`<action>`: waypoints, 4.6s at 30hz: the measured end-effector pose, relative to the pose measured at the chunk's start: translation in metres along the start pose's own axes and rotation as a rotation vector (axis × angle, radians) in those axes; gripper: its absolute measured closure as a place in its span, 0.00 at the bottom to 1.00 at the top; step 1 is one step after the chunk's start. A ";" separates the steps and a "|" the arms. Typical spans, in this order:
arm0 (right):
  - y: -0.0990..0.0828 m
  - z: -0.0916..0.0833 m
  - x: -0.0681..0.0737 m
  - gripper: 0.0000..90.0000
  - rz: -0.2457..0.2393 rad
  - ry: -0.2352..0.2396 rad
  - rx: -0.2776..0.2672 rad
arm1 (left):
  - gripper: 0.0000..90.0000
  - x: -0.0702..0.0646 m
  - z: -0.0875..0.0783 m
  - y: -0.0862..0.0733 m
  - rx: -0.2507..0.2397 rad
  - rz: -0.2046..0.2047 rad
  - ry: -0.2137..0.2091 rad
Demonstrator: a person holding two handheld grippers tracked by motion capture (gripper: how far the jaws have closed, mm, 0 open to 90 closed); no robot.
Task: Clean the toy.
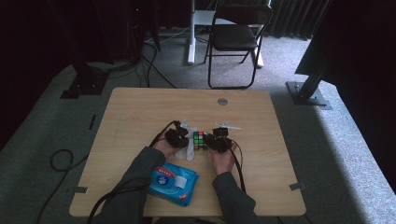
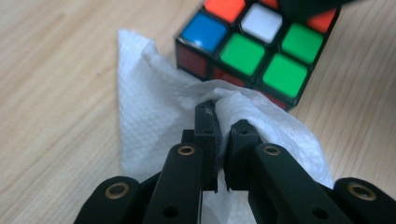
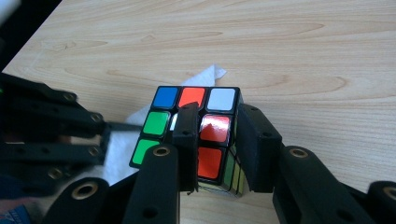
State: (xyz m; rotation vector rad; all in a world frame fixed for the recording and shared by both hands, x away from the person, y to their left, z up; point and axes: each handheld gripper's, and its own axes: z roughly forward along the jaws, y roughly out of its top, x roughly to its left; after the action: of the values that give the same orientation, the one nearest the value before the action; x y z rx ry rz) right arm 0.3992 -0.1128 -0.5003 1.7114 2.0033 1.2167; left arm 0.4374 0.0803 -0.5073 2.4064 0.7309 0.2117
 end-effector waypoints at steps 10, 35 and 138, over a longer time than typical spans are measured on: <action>0.000 0.000 0.001 0.78 -0.012 -0.007 0.001 | 0.95 0.005 -0.014 -0.002 -0.128 -0.035 0.001; 0.001 0.000 -0.006 0.76 0.029 0.039 0.017 | 0.94 0.010 -0.025 -0.006 -0.209 -0.094 0.074; 0.004 0.001 -0.010 0.77 0.070 0.053 0.022 | 0.94 0.017 -0.011 0.006 -0.159 -0.103 -0.037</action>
State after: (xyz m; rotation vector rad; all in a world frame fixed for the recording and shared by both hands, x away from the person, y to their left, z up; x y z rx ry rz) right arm 0.4055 -0.1216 -0.5019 1.7924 2.0090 1.2796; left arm 0.4510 0.0912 -0.4953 2.2108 0.7881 0.1765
